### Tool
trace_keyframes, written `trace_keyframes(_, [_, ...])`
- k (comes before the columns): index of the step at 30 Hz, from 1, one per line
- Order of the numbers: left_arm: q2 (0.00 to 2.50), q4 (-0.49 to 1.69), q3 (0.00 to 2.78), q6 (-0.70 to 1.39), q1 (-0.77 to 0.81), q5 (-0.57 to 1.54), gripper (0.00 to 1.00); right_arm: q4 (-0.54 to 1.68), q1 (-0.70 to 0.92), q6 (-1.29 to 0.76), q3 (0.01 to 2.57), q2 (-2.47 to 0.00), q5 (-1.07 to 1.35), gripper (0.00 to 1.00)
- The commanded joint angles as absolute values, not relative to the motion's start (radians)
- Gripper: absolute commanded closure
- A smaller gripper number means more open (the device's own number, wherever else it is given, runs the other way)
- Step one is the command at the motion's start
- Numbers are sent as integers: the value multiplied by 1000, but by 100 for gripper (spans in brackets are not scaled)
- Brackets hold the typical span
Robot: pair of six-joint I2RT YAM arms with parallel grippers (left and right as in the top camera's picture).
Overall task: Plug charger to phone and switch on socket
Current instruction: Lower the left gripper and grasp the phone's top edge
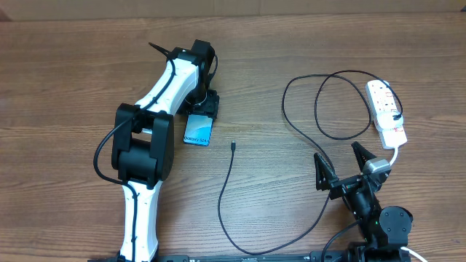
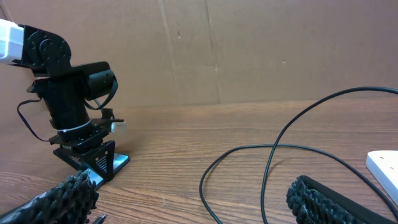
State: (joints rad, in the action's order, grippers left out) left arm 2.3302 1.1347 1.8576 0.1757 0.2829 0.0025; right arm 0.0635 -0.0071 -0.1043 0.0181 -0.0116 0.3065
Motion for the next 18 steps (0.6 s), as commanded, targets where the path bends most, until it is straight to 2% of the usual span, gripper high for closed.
trace_keyframes(1, [2357,1134,1833,165,281,-51,35,44,-12,-96,8,-3,269,0])
trace_keyframes(4, [2357,1142,1833,165,282,-46,32,35,-13,-96,8,-4,193,0])
trace_keyframes(6, [2357,1156,1833,165,282,-42,24,22,-13,-96,8,-4,187,0])
trace_keyframes(9, [2357,1187,1833,164,282,-31,22,11,-12,-103,8,-4,187,0])
trace_keyframes(11, [2357,1209,1833,164,282,-29,12,13,-12,-103,8,-4,187,0])
trace_keyframes(13, [2357,1225,1833,164,282,-29,8,14,-12,-103,8,-5,187,0])
trace_keyframes(14, [2357,1227,1833,164,282,-29,9,13,-12,-103,8,-5,187,0])
trace_keyframes(16, [2357,1222,1833,165,282,-28,22,13,-12,-103,8,-5,188,0])
trace_keyframes(18, [2357,1213,1833,165,282,-27,26,13,-12,-103,8,-5,188,0])
